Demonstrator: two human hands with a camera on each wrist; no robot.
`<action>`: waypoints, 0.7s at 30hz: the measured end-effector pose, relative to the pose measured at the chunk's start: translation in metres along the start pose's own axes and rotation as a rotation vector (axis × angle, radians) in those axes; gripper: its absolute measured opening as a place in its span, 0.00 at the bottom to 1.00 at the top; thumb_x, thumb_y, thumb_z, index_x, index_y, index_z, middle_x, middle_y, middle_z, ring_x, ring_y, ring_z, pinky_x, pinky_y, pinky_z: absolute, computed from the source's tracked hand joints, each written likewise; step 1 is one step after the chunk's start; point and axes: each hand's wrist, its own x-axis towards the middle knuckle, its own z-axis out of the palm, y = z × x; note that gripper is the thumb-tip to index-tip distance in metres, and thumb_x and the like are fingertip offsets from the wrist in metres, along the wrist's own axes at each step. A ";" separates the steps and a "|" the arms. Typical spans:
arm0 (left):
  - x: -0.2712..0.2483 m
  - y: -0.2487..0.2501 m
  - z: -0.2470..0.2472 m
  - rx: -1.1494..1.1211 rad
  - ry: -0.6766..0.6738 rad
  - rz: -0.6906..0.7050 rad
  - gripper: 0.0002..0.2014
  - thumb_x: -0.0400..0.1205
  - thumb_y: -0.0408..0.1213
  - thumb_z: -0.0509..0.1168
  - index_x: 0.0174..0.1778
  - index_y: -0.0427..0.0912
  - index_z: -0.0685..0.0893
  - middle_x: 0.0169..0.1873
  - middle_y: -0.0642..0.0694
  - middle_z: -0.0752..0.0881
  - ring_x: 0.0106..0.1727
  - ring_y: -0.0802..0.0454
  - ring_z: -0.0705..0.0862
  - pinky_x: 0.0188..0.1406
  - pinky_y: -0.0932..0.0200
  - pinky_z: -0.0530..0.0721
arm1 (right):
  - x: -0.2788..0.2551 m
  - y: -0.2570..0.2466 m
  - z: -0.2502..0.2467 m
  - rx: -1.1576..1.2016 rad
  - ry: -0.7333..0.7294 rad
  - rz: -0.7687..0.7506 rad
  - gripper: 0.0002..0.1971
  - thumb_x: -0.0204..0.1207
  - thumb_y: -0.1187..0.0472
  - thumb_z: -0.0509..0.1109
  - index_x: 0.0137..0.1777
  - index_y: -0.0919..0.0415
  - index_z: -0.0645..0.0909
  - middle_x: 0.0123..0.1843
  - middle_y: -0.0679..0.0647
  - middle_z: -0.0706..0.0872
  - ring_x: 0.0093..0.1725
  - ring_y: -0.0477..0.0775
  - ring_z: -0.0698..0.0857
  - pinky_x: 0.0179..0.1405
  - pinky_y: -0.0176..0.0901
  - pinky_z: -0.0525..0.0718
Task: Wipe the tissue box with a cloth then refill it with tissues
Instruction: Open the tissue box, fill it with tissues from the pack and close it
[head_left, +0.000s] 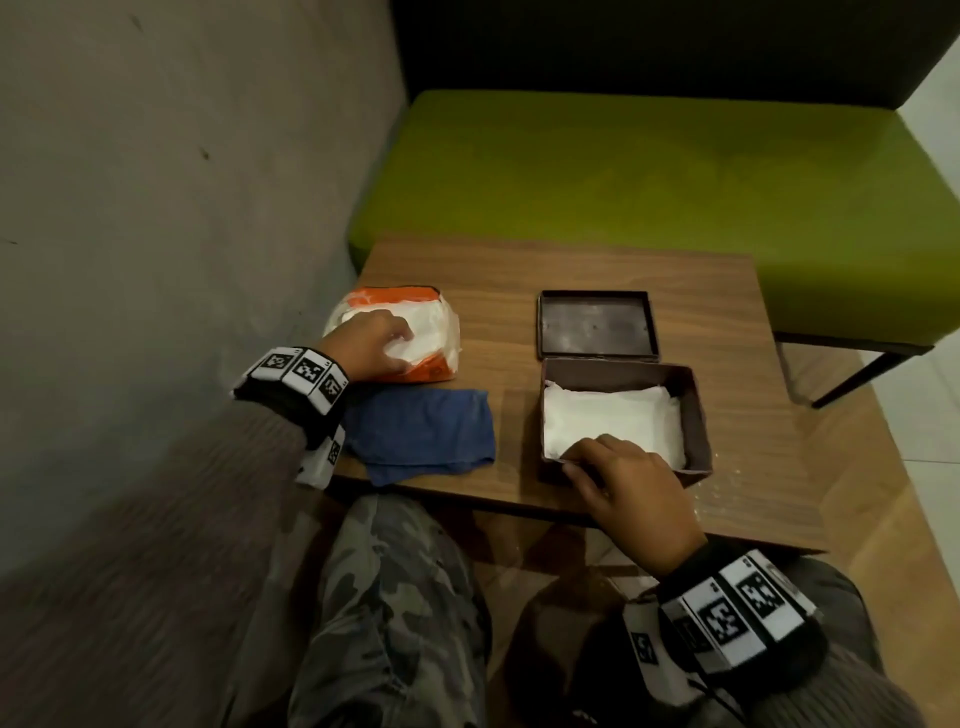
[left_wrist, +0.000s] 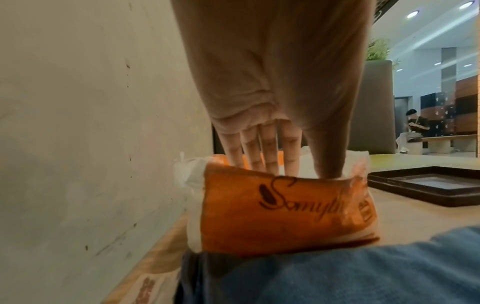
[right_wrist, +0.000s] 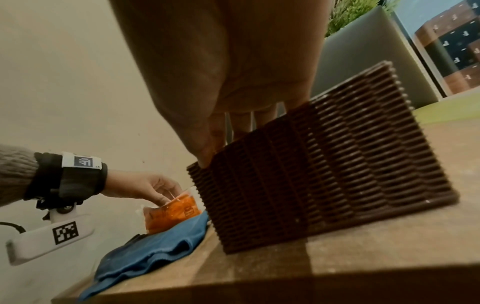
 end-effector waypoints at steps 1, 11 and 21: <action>0.001 -0.001 0.003 0.005 0.000 0.006 0.24 0.73 0.39 0.73 0.65 0.40 0.79 0.67 0.39 0.79 0.69 0.41 0.75 0.68 0.54 0.67 | -0.001 0.000 0.002 0.011 0.013 0.009 0.12 0.81 0.48 0.60 0.49 0.51 0.83 0.43 0.47 0.84 0.43 0.52 0.83 0.39 0.44 0.75; 0.010 0.000 0.013 0.099 0.033 0.025 0.22 0.74 0.36 0.72 0.63 0.40 0.76 0.62 0.40 0.81 0.61 0.42 0.79 0.59 0.52 0.73 | -0.001 -0.002 0.007 0.069 0.014 0.073 0.21 0.77 0.38 0.49 0.50 0.45 0.82 0.44 0.43 0.84 0.46 0.46 0.81 0.48 0.44 0.73; 0.016 -0.001 0.012 0.063 0.068 0.014 0.18 0.72 0.32 0.72 0.59 0.42 0.80 0.56 0.42 0.85 0.57 0.43 0.82 0.54 0.54 0.74 | -0.002 -0.005 0.009 0.072 0.057 0.101 0.25 0.76 0.37 0.47 0.49 0.47 0.83 0.42 0.42 0.83 0.43 0.46 0.81 0.48 0.44 0.73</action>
